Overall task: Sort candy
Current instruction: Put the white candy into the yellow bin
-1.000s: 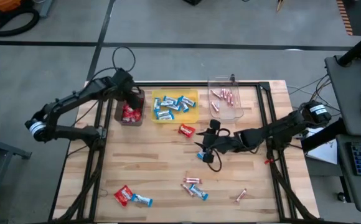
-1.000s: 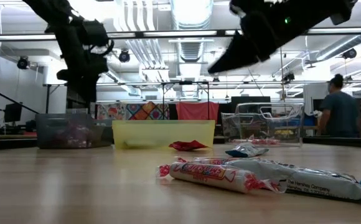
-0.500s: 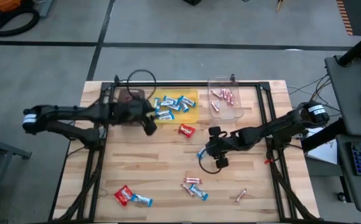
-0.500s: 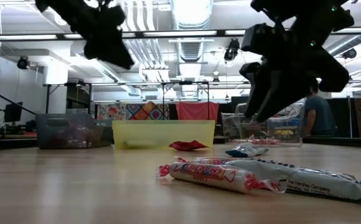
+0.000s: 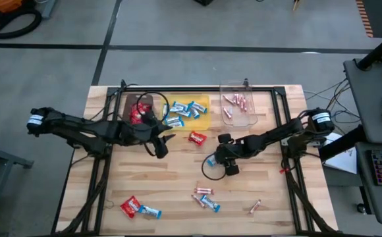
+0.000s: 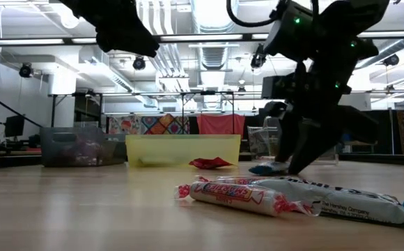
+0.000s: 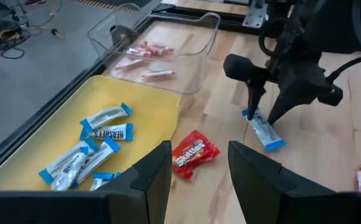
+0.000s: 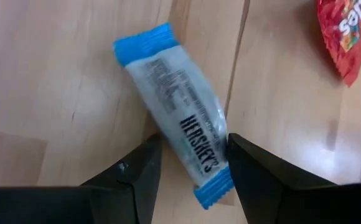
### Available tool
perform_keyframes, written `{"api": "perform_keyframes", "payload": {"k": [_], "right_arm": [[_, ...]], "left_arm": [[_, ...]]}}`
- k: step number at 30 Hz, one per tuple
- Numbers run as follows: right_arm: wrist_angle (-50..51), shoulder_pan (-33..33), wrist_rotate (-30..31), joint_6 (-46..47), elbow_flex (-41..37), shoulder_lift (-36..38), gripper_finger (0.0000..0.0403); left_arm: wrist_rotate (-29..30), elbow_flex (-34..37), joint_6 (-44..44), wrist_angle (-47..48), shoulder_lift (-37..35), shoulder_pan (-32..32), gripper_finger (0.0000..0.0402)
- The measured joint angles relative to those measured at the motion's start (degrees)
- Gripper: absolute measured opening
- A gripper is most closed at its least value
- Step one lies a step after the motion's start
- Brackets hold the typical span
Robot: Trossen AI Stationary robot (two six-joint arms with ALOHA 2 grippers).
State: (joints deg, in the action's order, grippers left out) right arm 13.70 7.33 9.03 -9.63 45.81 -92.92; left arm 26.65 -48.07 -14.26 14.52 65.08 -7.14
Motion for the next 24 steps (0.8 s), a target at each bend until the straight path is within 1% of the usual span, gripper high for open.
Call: {"api": "perform_keyframes", "payload": {"k": [4, 7, 10, 16, 18, 22, 24], "right_arm": [[-0.34, -0.91, -2.12, 0.63, 0.07, -1.78, 0.0172], [-0.47, -0.98, -2.24, 0.72, 0.06, -2.08, 0.0158], [-0.71, -0.96, -2.51, 0.77, 0.03, -2.12, 0.0128], [-2.03, -1.11, -2.73, 1.20, 0.06, -1.85, 0.0046], [-2.40, -1.13, -3.45, 1.68, 0.08, -0.85, 0.0028], [-1.82, -1.05, -5.39, 2.33, -0.02, 2.12, 0.0026], [-1.51, -1.09, -5.49, 2.67, 0.70, 4.39, 0.0033]], "left_arm": [[0.03, 0.00, 0.00, -1.05, 1.73, 0.00, 0.0141], [0.02, 0.00, 0.02, -1.91, 3.37, 0.00, 0.0141], [0.02, 0.00, 0.06, -2.68, 5.01, 0.00, 0.0141], [-0.03, 0.00, 0.18, -4.50, 7.97, 0.00, 0.0141], [-0.04, 0.00, 0.20, -4.81, 8.50, 0.00, 0.0141], [-0.09, 0.00, 0.18, -4.82, 8.69, 0.00, 0.0141], [-0.13, 0.00, 0.06, -4.20, 8.61, 0.00, 0.0141]]}}
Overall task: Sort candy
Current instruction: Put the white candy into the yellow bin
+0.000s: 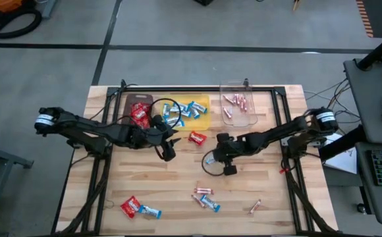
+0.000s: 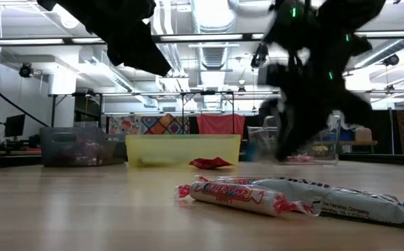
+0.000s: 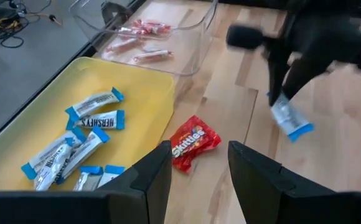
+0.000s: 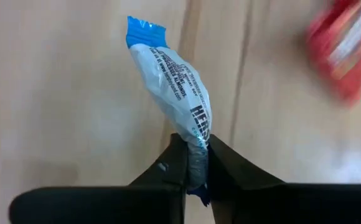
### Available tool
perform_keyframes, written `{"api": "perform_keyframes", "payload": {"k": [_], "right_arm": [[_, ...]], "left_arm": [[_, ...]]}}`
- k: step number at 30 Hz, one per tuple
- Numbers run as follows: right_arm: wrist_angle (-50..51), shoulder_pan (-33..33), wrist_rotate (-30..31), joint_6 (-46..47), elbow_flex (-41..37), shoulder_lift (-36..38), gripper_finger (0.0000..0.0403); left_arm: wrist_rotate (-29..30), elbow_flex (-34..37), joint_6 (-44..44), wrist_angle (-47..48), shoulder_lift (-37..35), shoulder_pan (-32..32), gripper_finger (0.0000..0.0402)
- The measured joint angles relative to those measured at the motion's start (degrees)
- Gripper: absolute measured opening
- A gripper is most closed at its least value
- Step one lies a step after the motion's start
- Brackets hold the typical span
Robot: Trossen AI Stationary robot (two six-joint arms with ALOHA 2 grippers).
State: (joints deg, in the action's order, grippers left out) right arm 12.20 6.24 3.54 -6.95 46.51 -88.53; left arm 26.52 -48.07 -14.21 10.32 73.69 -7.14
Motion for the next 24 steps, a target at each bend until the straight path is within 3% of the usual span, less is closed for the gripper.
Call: {"api": "perform_keyframes", "payload": {"k": [4, 9, 12, 19, 24], "right_arm": [[-1.07, -1.07, 1.93, 0.28, 3.02, 4.11, 0.0038], [-0.86, -3.24, 12.06, 0.26, 8.76, 5.59, 0.0031], [-0.76, -6.06, 14.49, -1.54, 12.61, 4.43, 0.0032], [-0.72, -13.54, 14.03, -0.76, 20.43, -2.33, 0.0052], [-0.25, -17.06, 8.10, -0.59, 23.55, -8.30, 0.0090]], "left_arm": [[-0.05, 0.00, -0.32, 0.99, -0.13, 0.00, 0.0141], [-0.24, 0.00, -2.47, 4.01, -0.13, -0.07, 0.0141], [-2.04, 0.00, -4.31, 6.40, -0.21, -0.07, 0.0141], [-8.12, -2.44, -10.59, 17.55, -0.39, -1.65, 0.0141], [-11.53, -3.91, -14.09, 26.37, -0.39, -4.63, 0.0141]]}}
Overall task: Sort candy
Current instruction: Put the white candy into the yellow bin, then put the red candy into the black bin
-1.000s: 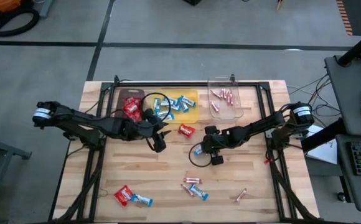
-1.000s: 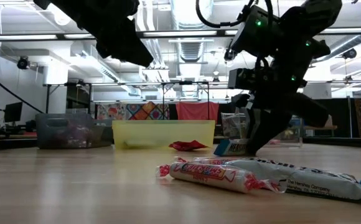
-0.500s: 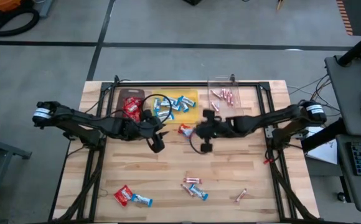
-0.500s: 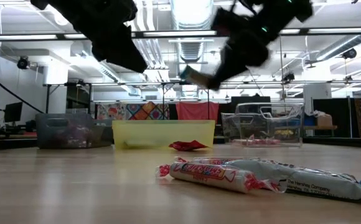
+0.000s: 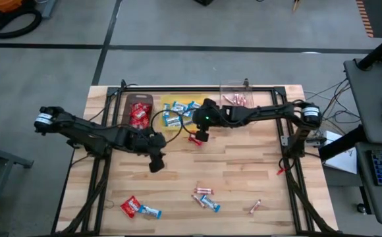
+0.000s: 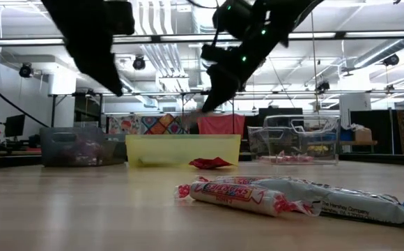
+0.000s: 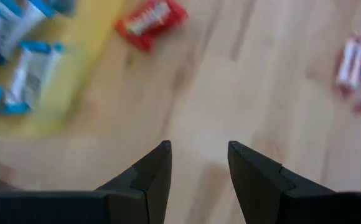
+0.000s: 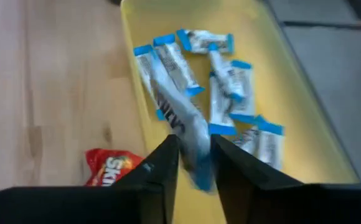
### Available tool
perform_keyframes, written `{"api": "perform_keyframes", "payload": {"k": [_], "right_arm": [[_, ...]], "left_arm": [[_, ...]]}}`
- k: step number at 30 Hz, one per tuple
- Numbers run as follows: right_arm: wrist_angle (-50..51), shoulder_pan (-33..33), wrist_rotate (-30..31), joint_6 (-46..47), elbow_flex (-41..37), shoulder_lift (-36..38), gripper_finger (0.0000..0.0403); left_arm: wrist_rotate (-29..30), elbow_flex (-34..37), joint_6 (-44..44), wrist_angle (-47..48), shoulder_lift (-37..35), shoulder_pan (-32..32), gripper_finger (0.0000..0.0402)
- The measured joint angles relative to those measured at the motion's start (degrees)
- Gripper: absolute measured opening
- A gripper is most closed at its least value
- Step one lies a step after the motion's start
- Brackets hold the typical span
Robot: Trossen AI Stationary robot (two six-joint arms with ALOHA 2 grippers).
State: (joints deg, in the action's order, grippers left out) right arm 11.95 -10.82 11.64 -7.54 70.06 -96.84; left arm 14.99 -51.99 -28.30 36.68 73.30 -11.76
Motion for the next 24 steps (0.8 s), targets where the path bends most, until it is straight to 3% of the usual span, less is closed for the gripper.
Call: {"api": "perform_keyframes", "payload": {"k": [7, 16, 20, 24], "right_arm": [[0.61, -2.05, -1.14, 0.49, 1.35, -3.17, 0.0163], [4.24, -0.98, -1.57, 0.50, 1.95, 0.21, 0.0204], [5.55, 0.12, -1.63, 0.49, 1.93, 1.74, 0.0205], [5.92, 1.13, -1.60, -0.20, 1.88, 2.12, 0.0205]], "left_arm": [[-8.16, 0.07, -3.56, 1.96, 0.26, -5.73, 0.0142], [-8.25, 0.11, -9.02, 0.48, 1.93, -15.91, 0.0183], [-9.46, 0.13, -19.76, 0.76, 5.07, -20.05, 0.0216], [-17.94, -0.09, -35.15, 2.05, 8.79, -24.34, 0.0242]]}}
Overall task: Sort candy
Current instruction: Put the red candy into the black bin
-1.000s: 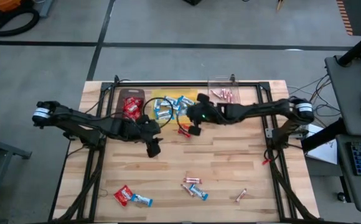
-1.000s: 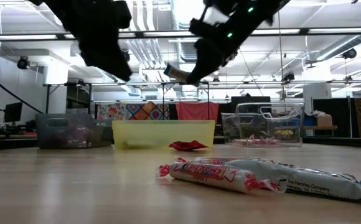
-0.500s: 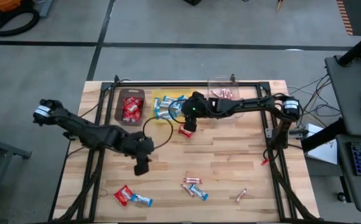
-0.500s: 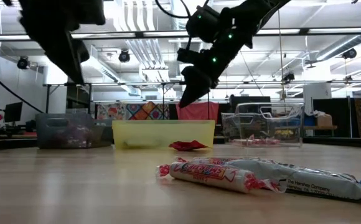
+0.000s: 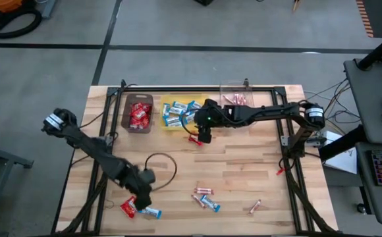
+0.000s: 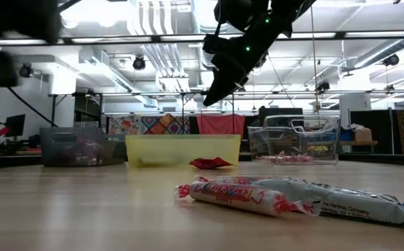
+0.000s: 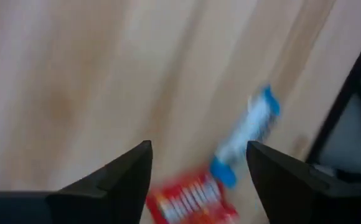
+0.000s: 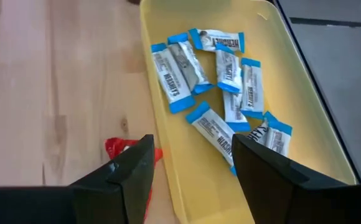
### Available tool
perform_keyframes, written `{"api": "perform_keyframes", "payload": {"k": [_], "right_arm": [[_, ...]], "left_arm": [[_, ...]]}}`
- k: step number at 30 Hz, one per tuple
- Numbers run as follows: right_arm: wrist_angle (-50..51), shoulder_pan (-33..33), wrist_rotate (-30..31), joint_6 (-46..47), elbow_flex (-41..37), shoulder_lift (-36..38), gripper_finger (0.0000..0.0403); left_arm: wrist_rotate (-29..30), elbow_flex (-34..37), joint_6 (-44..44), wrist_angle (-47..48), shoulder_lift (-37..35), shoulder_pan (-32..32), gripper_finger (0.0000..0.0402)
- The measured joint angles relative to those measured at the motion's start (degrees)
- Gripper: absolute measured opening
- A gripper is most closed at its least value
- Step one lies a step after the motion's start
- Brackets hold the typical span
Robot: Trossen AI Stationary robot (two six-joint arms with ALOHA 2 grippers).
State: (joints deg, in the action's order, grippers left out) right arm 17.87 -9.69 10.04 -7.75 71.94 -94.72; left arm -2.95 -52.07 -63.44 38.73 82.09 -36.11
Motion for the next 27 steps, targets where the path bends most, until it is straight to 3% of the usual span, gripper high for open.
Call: {"api": "perform_keyframes", "payload": {"k": [5, 9, 20, 27], "right_arm": [[-0.08, 0.71, -0.01, -1.11, 0.00, 0.00, 0.0206], [-0.13, 0.72, -0.01, -1.58, 0.00, 0.00, 0.0206], [0.20, 0.96, -0.51, -2.38, -0.02, 0.00, 0.0205], [2.40, 1.17, -13.94, 3.37, -0.04, -0.15, 0.0205]], "left_arm": [[-10.24, -1.65, -18.25, 2.56, 6.40, -5.21, 0.0248], [-16.51, -2.43, -24.06, 2.85, 11.52, -9.00, 0.0248], [-16.01, -3.87, -24.67, 7.90, 17.61, -10.98, 0.0244], [-10.03, -6.90, -23.22, 16.47, 16.13, -10.98, 0.0228]]}}
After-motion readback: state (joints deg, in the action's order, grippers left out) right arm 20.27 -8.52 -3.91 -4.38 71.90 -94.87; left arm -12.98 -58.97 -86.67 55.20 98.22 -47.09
